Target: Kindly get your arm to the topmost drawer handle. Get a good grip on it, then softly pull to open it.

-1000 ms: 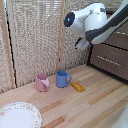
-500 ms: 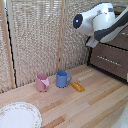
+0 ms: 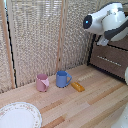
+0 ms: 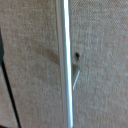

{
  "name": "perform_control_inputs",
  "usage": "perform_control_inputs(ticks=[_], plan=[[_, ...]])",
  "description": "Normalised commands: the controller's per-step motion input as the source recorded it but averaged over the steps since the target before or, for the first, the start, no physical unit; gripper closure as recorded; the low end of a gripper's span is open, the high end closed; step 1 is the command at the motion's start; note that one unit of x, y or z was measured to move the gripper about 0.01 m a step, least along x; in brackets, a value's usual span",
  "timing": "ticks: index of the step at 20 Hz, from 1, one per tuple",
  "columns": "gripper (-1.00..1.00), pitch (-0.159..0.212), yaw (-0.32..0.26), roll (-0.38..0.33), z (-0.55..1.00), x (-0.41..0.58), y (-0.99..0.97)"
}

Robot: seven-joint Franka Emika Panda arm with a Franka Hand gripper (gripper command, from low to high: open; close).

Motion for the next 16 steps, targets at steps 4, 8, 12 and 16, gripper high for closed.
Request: perform_control_inputs(ticks=[4,8,12,16], plan=[[-1.0,0.124,0.128,0.01,0.0,0.133,-0.63],[1.0,0.023,0.053,0.0,0.0,0.028,-0.5],[1.0,0.0,0.001,0.0,0.0,0.0,-0.1],[1.0,0.0,-0.015,0.0,-0.02,-0.015,0.17]])
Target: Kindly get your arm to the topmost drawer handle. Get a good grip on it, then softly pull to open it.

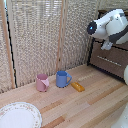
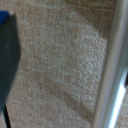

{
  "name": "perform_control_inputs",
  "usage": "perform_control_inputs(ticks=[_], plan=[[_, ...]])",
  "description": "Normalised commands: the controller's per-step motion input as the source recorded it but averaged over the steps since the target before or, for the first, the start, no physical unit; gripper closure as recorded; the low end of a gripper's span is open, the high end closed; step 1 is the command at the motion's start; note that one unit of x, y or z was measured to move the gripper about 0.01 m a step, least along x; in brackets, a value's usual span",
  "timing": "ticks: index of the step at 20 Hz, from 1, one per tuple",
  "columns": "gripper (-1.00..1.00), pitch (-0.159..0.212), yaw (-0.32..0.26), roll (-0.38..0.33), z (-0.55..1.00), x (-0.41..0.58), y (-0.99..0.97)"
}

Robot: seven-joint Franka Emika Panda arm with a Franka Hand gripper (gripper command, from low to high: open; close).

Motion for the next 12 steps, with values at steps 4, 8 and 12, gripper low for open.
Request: perform_control_inputs(ticks=[4,8,12], plan=[[1.0,0.003,-0.023,0.015,-0.05,-0.004,0.34],[1.0,0.001,0.0,0.033,-0.14,0.004,0.78],[1.0,0.021,-0.025,0.041,-0.11,0.256,0.91]])
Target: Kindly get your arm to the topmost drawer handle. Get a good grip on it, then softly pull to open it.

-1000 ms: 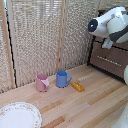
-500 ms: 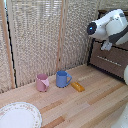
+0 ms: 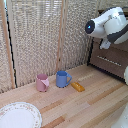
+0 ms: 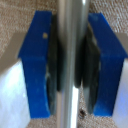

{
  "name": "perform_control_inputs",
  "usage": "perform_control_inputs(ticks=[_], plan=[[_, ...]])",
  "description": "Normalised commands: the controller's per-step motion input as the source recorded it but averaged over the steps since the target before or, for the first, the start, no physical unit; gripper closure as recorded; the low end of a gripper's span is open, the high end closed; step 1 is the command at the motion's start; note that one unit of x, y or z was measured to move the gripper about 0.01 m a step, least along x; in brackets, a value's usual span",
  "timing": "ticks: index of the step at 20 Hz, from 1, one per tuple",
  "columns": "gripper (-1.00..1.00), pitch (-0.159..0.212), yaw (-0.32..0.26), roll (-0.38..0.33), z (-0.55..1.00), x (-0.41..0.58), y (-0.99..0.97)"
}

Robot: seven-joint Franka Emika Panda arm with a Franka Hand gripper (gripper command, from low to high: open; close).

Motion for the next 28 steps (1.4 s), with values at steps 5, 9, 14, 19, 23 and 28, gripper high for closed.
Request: perform_control_inputs(ticks=[5,9,14,19,23,28], plan=[[1.0,0.029,-0.065,0.018,-0.04,0.337,0.88],[1.0,0.036,-0.089,0.013,0.0,0.358,0.76],[-1.0,0.043,-0.075,-0.005,0.0,0.321,0.54],[-1.0,0.0,-0.008,-0.035,0.03,0.167,0.14],[-1.0,-0.013,0.032,-0.056,0.21,0.006,0.41],[-1.0,-0.065,0.017,0.001,0.08,0.121,0.58]])
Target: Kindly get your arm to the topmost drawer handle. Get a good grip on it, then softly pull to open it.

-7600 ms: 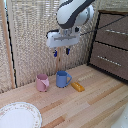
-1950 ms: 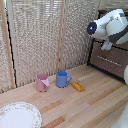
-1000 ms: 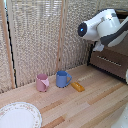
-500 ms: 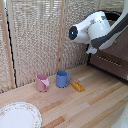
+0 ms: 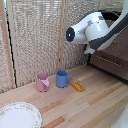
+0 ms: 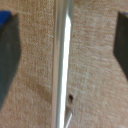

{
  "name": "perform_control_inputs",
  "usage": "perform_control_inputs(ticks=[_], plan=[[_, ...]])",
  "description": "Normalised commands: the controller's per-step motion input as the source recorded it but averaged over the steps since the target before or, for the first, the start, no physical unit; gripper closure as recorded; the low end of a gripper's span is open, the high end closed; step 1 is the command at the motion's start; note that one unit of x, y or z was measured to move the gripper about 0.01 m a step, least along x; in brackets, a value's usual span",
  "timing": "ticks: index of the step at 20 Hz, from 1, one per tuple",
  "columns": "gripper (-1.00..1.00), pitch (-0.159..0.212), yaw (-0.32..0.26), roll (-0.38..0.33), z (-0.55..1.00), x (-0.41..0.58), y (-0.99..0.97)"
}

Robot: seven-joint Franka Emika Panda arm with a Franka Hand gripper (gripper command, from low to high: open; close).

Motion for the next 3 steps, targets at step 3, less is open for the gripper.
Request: perform_control_inputs(ticks=[3], plan=[[-1.0,-0.098,-0.178,0.098,0.01,0.306,0.0]])
